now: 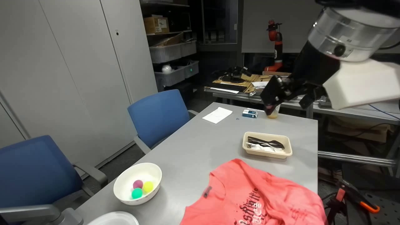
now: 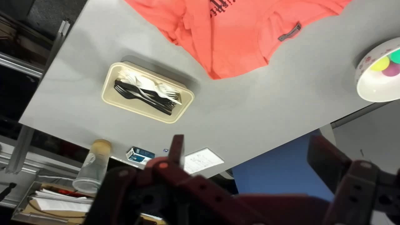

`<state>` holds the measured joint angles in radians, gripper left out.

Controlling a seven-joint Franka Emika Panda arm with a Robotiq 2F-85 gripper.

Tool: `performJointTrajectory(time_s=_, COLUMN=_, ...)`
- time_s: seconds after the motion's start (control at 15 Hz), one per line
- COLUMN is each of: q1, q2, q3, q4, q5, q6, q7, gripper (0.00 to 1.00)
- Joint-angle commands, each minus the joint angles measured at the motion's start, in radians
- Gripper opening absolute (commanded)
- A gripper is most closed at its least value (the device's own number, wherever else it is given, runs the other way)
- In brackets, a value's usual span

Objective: Unfold the sweatshirt

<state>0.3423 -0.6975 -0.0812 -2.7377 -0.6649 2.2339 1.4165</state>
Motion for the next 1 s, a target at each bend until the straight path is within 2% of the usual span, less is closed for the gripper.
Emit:
performJointTrajectory(time_s=0.0, q1=0.010, q2=-0.037, q3=0.005, q4=-0.004, q5=0.002, q6=-0.036, q7=0.000, gripper=1.00)
performJointTrajectory(time_s=0.2, q1=0.016, q2=-0.093, q3=0.008, q4=-0.023, q5=0.002, q6=-0.061, q7=0.000, gripper=1.00)
performJointTrajectory(time_s=0.93, q1=0.016, q2=-0.093, q3=0.008, q4=-0.025, q5=0.002, q6=-0.061, q7=0.000, gripper=1.00)
